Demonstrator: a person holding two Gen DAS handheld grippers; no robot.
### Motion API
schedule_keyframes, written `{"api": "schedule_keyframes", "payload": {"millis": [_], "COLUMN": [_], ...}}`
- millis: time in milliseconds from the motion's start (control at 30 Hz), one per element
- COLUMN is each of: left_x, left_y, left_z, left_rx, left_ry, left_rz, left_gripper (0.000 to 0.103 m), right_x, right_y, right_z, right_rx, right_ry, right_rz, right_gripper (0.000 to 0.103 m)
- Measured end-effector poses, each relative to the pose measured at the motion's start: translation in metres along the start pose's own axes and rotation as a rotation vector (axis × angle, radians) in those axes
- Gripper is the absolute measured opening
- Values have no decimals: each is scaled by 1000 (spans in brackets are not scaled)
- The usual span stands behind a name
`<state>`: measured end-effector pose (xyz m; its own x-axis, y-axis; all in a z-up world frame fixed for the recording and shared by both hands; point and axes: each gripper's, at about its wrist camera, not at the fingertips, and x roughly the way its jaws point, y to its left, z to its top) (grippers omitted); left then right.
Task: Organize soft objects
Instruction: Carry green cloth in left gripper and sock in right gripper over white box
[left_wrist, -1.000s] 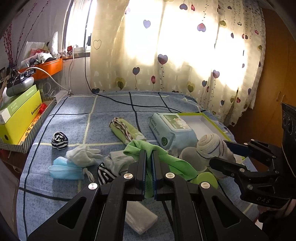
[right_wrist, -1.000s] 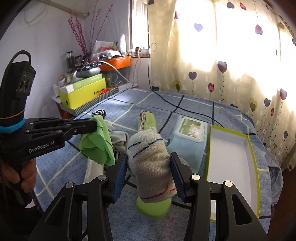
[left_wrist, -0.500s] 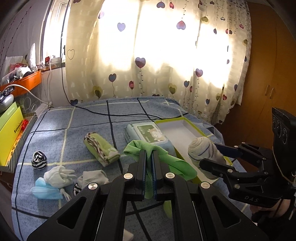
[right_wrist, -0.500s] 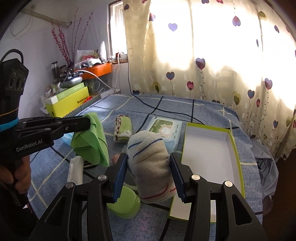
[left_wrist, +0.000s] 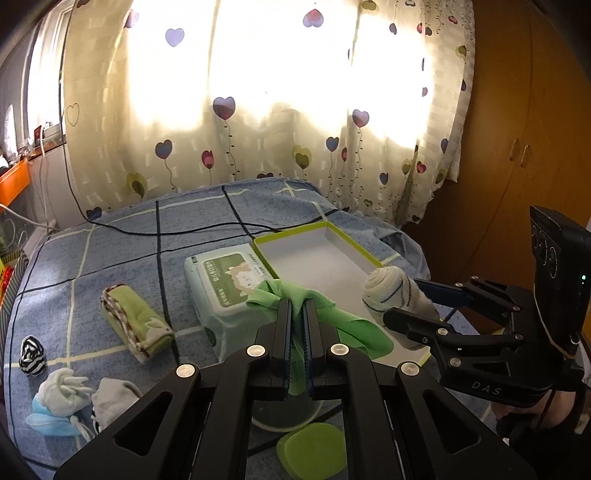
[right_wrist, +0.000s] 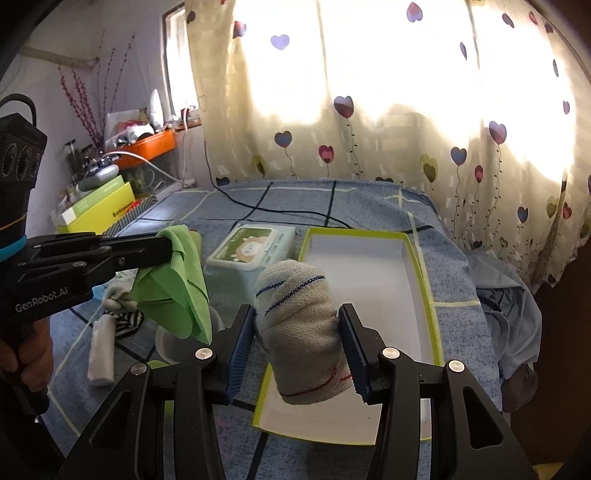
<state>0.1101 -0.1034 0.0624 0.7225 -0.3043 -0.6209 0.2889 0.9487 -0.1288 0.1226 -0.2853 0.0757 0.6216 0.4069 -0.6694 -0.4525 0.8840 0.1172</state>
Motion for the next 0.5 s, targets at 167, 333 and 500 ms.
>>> {"api": "schedule_keyframes", "payload": {"millis": [167, 333, 500], "left_x": [28, 53, 75], "left_y": [-15, -29, -41], "left_z": [7, 11, 15], "left_rx": [47, 91, 148], "left_ry": [54, 109, 156], "left_rz": [-21, -36, -41], "left_gripper": [6, 6, 6], "right_x": [14, 26, 37], "right_y": [-21, -40, -51], "right_z": [-6, -12, -13], "right_rx": [37, 71, 86], "right_ry": [33, 64, 86], "right_rz": [-21, -42, -62], "right_gripper": [45, 46, 46]}}
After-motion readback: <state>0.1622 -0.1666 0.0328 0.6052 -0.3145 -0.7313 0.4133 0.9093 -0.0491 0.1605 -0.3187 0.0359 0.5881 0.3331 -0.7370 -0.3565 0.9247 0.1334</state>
